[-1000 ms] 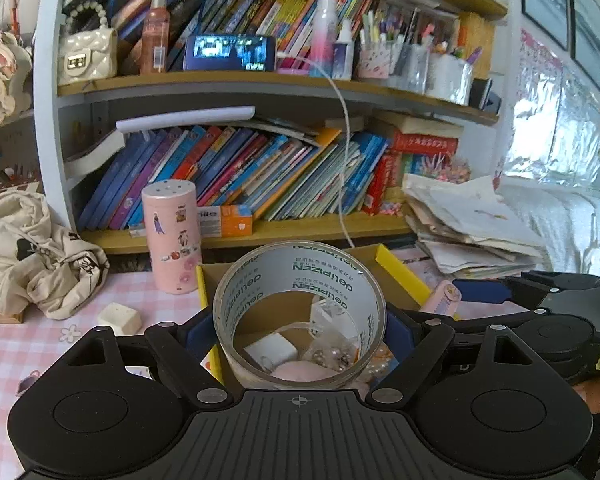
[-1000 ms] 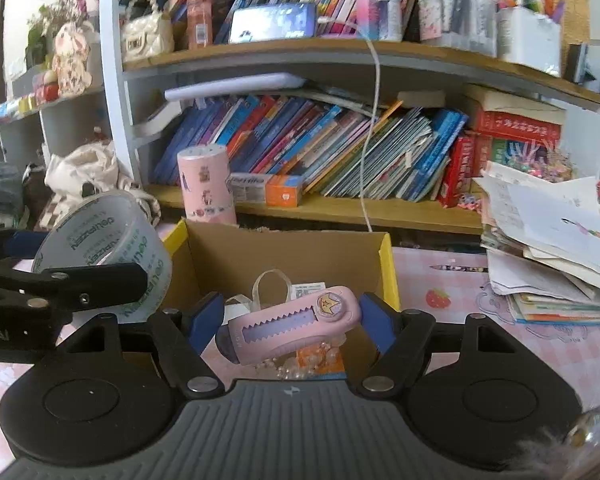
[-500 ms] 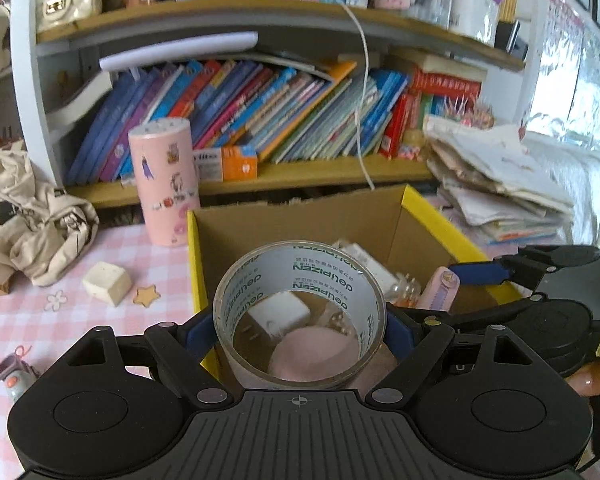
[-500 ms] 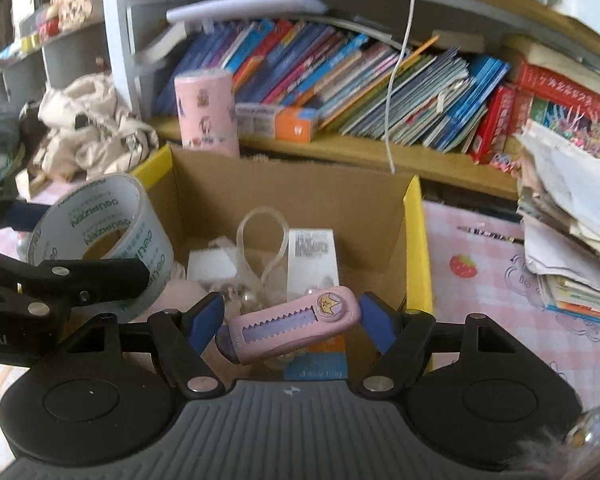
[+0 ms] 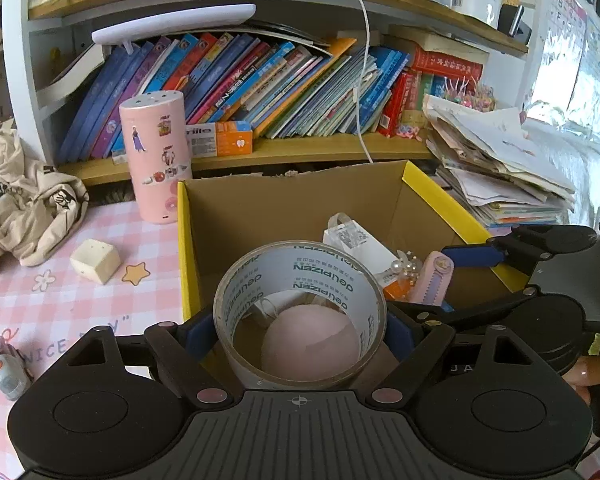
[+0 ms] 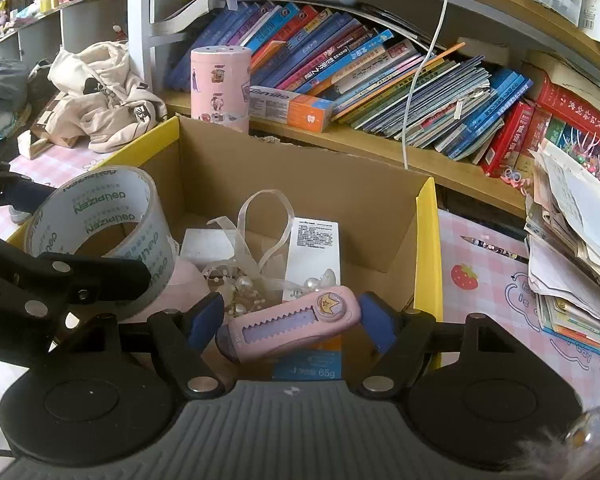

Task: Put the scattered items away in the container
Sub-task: 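Lower the tape roll into the box while the right gripper lowers the comb in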

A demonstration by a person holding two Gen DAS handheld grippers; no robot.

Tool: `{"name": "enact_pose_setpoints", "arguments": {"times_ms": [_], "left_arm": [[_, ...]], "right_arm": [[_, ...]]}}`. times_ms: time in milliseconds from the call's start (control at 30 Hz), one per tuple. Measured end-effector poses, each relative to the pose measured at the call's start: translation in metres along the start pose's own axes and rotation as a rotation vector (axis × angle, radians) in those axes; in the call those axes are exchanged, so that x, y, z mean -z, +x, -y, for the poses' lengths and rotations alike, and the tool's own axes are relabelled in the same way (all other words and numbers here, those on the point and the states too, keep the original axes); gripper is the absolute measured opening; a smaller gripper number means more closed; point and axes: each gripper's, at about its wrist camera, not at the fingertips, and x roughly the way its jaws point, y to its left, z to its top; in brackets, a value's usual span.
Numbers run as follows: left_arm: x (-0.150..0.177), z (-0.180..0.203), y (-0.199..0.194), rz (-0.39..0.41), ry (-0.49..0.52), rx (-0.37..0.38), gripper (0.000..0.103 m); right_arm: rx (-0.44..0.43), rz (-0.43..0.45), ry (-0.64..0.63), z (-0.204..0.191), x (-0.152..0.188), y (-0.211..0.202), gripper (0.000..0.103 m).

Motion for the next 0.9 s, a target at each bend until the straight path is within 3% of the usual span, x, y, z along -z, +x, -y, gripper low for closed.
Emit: {"name": "enact_pose_setpoints", "arguments": {"times_ms": [400,600,767,900], "left_arm": [[0.005,0.005,-0.009,0.006,0.000,-0.013,0.087],[0.006,0.010,-0.012,0.001,0.048,-0.035,0.087],[0.004,0.015,-0.019,0.030,0.086,-0.069,0.094],[0.004,0.006,-0.023,0.046,0.035,-0.055,0.097]], "right_arm": [[-0.035,0.001,-0.011,0.014,-0.005,0.008,0.073],[-0.031,0.002,-0.010,0.012,-0.004,0.007,0.073],[-0.031,0.005,-0.005,0.012,-0.005,0.007,0.073],[-0.037,0.004,-0.001,0.011,-0.005,0.007,0.073]]}}
